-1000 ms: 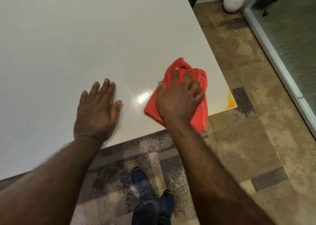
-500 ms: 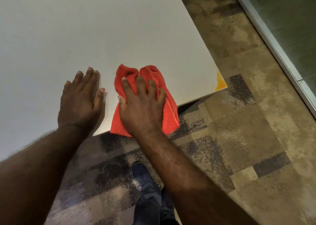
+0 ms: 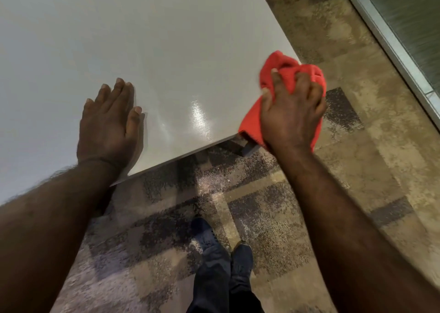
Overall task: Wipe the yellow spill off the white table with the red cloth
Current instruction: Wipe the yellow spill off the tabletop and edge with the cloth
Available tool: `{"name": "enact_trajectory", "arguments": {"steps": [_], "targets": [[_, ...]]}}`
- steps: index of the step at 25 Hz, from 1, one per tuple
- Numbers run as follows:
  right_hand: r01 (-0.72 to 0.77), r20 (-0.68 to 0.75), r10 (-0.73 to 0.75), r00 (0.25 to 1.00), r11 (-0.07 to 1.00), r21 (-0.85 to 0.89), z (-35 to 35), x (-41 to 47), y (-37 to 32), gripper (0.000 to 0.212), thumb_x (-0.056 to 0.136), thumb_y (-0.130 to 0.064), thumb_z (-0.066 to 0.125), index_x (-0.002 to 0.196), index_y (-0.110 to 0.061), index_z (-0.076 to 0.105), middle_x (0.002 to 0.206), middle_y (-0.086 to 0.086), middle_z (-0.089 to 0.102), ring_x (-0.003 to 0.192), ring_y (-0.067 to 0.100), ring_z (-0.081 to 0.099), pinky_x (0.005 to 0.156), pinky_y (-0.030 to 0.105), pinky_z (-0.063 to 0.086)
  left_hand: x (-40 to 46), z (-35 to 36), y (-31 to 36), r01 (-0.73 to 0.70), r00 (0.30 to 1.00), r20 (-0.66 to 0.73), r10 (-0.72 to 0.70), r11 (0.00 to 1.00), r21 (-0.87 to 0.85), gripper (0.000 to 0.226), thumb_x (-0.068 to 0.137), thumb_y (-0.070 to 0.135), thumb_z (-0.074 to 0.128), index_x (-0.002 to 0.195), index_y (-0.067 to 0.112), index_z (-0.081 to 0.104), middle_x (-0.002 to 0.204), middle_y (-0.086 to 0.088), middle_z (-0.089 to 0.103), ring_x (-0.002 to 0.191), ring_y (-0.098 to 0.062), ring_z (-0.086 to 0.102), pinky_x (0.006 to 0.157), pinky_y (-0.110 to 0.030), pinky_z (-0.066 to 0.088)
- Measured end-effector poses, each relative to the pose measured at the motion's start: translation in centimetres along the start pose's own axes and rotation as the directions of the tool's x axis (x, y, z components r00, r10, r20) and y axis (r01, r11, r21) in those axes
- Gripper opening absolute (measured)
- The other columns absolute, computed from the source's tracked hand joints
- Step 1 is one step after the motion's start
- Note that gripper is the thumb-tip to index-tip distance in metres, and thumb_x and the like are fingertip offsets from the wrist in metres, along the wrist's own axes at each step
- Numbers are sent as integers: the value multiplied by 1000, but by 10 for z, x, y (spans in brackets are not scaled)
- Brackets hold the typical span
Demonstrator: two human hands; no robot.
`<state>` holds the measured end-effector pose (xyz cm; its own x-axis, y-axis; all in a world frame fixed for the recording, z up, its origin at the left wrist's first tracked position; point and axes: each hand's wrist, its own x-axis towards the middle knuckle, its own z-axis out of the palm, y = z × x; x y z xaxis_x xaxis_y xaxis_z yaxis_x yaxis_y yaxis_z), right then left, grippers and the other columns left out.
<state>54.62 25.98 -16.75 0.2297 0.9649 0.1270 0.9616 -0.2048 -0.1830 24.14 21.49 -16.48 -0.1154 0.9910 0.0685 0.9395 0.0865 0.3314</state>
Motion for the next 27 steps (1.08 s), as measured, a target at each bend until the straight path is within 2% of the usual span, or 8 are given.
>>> {"name": "enact_trajectory", "arguments": {"steps": [4, 10, 17, 20, 22, 24, 27], "targets": [[-82, -25, 83, 996, 996, 29, 3, 12, 15, 50, 94, -47, 38, 142, -33, 45, 149, 15, 36, 134, 41, 31, 111, 54, 24, 1, 2, -1, 4, 1000, -1, -4, 1000, 13, 59, 98, 41, 28, 153, 18, 34, 161, -4, 29, 151, -27, 20, 122, -46, 12], [-222, -32, 226, 974, 971, 92, 4, -6, -16, 50, 94, -42, 44, 142, -30, 45, 153, 16, 31, 137, 41, 28, 112, 53, 19, 2, 0, -1, 4, 1000, 20, -4, 1000, 13, 61, 98, 42, 27, 153, 17, 32, 162, -3, 27, 152, -25, 18, 122, -45, 10], [98, 7, -100, 995, 989, 114, 8, -77, -109, 54, 92, -45, 47, 143, -27, 43, 144, 7, 45, 131, 35, 36, 108, 51, 18, -1, 1, 2, -26, 1000, 1, 26, 999, 21, 60, 99, 42, 25, 154, 16, 31, 162, -5, 26, 152, -27, 18, 122, -47, 10], [225, 21, -229, 973, 967, 117, 11, -98, -122, 51, 93, -45, 44, 142, -29, 44, 143, 4, 46, 129, 33, 37, 107, 51, 23, -1, 3, -2, -48, 999, -15, 48, 998, 33, 60, 100, 41, 25, 153, 15, 33, 161, -7, 28, 151, -30, 20, 121, -50, 12], [253, -6, -255, 967, 956, 146, 16, -105, -116, 50, 93, -45, 44, 141, -31, 46, 143, 3, 47, 130, 31, 36, 108, 49, 21, 1, 7, -6, -67, 997, -37, 68, 997, 37, 58, 100, 42, 26, 152, 15, 33, 160, -8, 30, 150, -31, 22, 120, -51, 14], [219, -50, -213, 976, 956, 196, 22, -114, -109, 49, 94, -45, 44, 141, -31, 46, 142, 4, 48, 130, 30, 35, 109, 48, 20, 3, 12, -12, -91, 994, -58, 94, 994, 59, 56, 101, 42, 26, 150, 16, 34, 159, -9, 33, 148, -33, 25, 119, -53, 17], [25, -132, 19, 991, 947, 321, 33, -129, -106, 49, 95, -47, 45, 141, -32, 47, 139, 7, 48, 128, 29, 32, 108, 48, 30, 9, 20, -22, -147, 983, -94, 157, 984, 103, 49, 103, 39, 30, 145, 16, 36, 154, -13, 40, 141, -37, 34, 113, -55, 28]]}}
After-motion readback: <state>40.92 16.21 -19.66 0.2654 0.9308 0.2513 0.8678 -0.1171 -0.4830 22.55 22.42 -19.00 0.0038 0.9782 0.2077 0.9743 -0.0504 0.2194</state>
